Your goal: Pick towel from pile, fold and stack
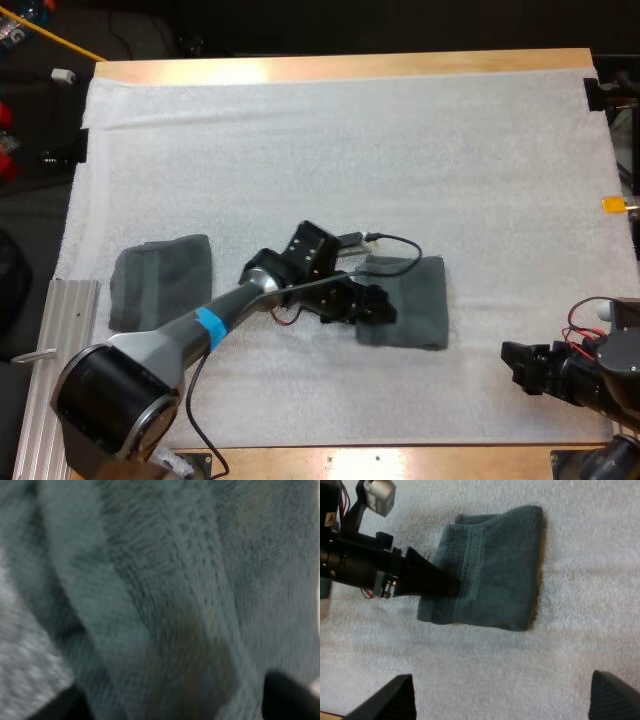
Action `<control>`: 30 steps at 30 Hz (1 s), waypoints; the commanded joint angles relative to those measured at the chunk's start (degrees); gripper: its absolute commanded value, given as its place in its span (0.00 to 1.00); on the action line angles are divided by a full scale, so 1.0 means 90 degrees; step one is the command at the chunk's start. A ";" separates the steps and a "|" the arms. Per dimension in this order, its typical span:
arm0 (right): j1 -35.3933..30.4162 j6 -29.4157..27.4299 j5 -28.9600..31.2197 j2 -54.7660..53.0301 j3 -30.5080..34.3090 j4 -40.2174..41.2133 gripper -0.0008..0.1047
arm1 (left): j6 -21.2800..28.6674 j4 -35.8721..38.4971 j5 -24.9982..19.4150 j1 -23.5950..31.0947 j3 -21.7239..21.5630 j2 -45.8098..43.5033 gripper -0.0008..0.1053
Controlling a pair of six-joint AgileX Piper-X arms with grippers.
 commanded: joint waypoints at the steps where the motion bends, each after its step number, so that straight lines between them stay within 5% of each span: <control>1: -0.0019 -0.0030 0.0042 0.0001 -0.0010 0.0036 0.66 | -0.0173 -0.0049 -0.0001 -0.0164 -0.0083 0.0109 0.63; 11: -0.0019 -0.0067 0.0042 0.0001 -0.0010 0.0036 0.66 | -0.0385 -0.0147 0.0001 -0.0691 -0.0557 0.0391 0.58; 19: -0.0019 -0.0067 0.0042 0.0001 -0.0010 0.0036 0.66 | -0.0324 0.0039 0.0122 -0.0690 -0.0664 0.0344 0.01; 30: -0.0019 -0.0067 0.0042 0.0001 -0.0010 0.0036 0.66 | 0.1514 0.1691 -0.0625 0.0116 -0.0696 -0.0961 0.01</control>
